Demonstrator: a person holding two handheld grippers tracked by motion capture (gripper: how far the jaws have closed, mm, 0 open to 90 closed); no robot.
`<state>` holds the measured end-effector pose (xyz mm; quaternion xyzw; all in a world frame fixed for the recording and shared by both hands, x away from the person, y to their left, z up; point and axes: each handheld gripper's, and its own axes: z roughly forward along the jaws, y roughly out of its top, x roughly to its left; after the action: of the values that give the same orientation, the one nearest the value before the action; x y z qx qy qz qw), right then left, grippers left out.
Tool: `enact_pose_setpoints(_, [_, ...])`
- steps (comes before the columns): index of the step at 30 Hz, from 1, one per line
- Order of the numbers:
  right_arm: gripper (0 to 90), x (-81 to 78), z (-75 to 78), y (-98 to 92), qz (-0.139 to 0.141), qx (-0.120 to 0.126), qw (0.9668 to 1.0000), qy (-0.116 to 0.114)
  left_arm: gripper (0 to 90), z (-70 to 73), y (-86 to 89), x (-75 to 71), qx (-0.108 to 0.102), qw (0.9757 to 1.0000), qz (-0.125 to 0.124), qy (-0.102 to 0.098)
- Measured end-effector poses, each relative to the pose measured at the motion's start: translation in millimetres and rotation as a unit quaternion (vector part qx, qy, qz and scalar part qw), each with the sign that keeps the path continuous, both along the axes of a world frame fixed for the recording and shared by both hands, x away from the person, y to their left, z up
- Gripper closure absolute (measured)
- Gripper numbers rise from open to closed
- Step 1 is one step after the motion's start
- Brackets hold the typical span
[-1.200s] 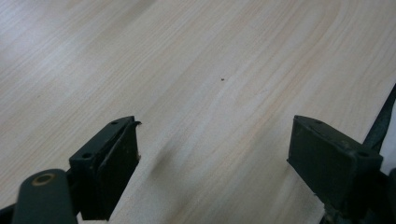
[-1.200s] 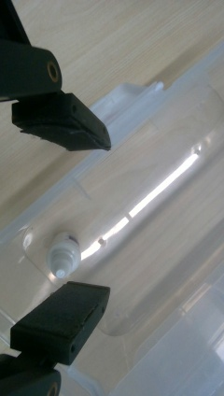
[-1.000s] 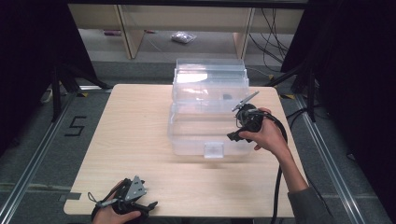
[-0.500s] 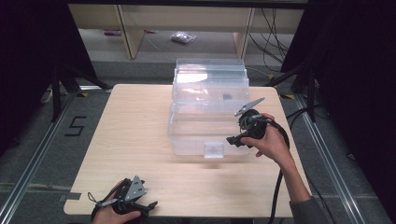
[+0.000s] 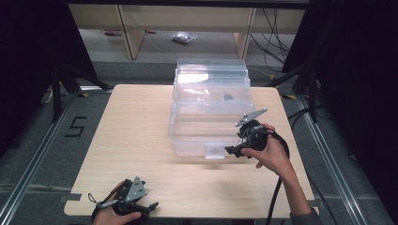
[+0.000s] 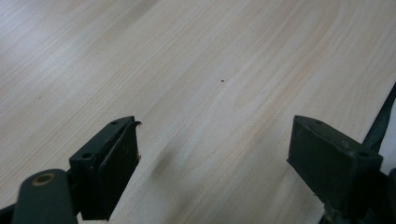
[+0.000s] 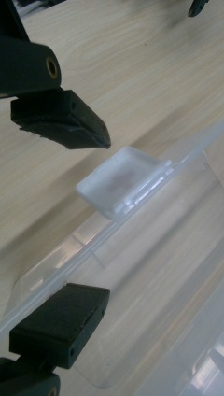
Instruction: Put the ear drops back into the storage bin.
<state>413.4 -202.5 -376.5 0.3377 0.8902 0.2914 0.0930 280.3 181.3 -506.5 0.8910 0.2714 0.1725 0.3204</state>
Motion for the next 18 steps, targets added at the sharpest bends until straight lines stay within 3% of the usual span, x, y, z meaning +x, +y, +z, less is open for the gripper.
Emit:
enact_pose_setpoints(1, [23.3, -0.7, -0.6, 0.4, 0.004, 0.001, 1.0000, -0.001, 15.6, -0.7, -0.9, -0.9, -0.007, 0.9999, 0.009, 0.003])
enact_pose_setpoints(4, [23.4, -0.8, -0.9, 1.4, 0.006, 0.002, 1.0000, -0.002, 15.6, 0.9, 0.4, -1.5, -0.006, 1.0000, 0.001, -0.001])
enact_pose_setpoints(5, [23.4, 0.0, -1.7, 0.6, 0.017, 0.000, 0.9998, -0.008, 15.6, 2.3, 2.1, -0.3, 0.007, 0.9999, -0.011, 0.003])
enact_pose_setpoints(7, [23.3, -2.3, -3.4, 2.8, 0.004, 0.004, 1.0000, -0.006, 15.6, 3.0, 2.0, -0.4, 0.009, 0.9999, -0.010, 0.004])
enact_pose_setpoints(10, [23.2, -2.2, -3.5, 2.3, 0.010, 0.001, 0.9998, -0.015, 15.6, 3.0, 2.0, -0.6, 0.009, 0.9999, -0.010, 0.004])
enact_pose_setpoints(11, [22.3, -4.0, -3.9, 3.7, 0.011, 0.005, 0.9999, 0.004, 15.6, 3.1, 2.2, -0.3, 0.009, 0.9999, -0.010, 0.003])
enact_pose_setpoints(13, [22.6, -4.8, -4.7, 4.0, 0.009, 0.008, 0.9999, 0.001, 15.6, 0.6, 0.2, -0.7, -0.007, 1.0000, 0.002, -0.002])
enact_pose_setpoints(15, [22.3, -4.7, -6.4, 2.9, 0.025, 0.008, 0.9996, -0.012, 15.6, 0.7, 0.3, -0.7, -0.003, 1.0000, 0.002, -0.002])
enact_pose_setpoints(16, [22.3, -7.3, -5.1, 3.7, 0.014, 0.008, 0.9999, 0.004, 15.6, 0.7, 0.2, -0.6, -0.004, 1.0000, 0.002, -0.002])
enact_pose_setpoints(18, [22.3, -9.8, -4.5, 3.3, 0.011, 0.009, 0.9999, 0.000, 15.6, 1.8, 0.7, -1.7, -0.009, 1.0000, 0.003, -0.003])
